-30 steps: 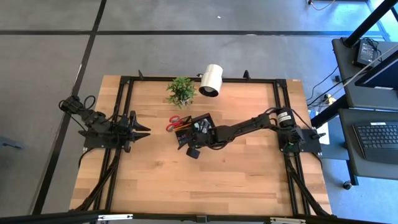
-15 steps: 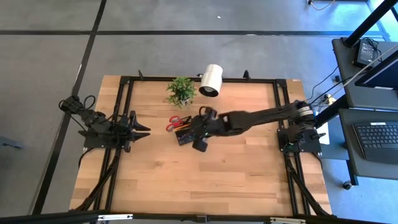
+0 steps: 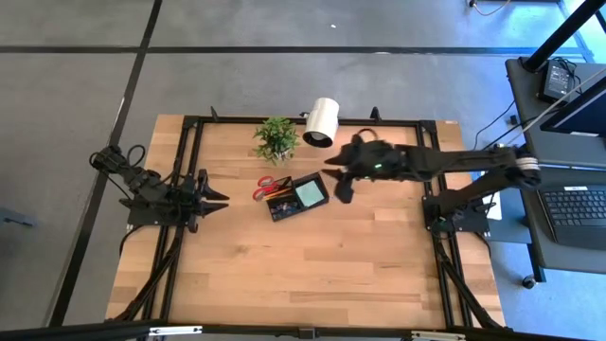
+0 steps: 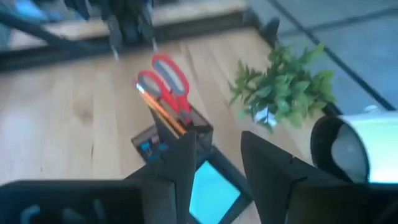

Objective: Pick and place office supplies into organizer
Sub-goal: Return to Home Position

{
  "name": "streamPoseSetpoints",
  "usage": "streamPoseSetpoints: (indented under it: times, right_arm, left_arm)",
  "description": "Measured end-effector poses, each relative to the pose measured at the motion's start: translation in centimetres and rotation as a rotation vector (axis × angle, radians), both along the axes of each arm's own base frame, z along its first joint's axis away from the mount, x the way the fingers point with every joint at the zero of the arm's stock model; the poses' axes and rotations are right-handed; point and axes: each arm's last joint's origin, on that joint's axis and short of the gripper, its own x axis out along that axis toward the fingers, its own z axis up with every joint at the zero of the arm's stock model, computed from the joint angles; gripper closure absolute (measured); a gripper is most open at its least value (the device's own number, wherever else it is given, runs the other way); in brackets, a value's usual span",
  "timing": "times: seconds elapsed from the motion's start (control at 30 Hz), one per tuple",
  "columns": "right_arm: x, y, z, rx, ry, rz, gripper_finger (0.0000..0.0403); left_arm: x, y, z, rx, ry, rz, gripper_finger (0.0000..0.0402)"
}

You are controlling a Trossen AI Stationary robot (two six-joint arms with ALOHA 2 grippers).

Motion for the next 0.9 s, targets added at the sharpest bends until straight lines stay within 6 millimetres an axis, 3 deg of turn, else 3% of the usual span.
streamPoseSetpoints:
  times: [0.13, 0.47, 0.67, 0.9]
  right_arm:
    - [-3.6, -1.9, -1.0, -0.003, -0.155, 0.017, 0.027]
    - [-11.0, -6.2, -4.1, -0.043, -0.327, -0.091, 0.027]
    - [-13.4, -7.5, -5.4, -0.057, -0.34, -0.133, 0.027]
    - [-15.1, -7.7, -6.2, -0.066, -0.375, -0.146, 0.027]
  left_arm:
    - [0.0, 0.2, 0.4, -0.012, -0.043, 0.082, 0.0309]
    - [0.2, 2.1, 0.8, 0.057, -0.058, 0.392, 0.0309]
    - [0.3, 3.5, 1.0, 0.13, -0.053, 0.544, 0.0309]
    - [0.2, 4.8, 1.8, 0.168, -0.105, 0.612, 0.0309]
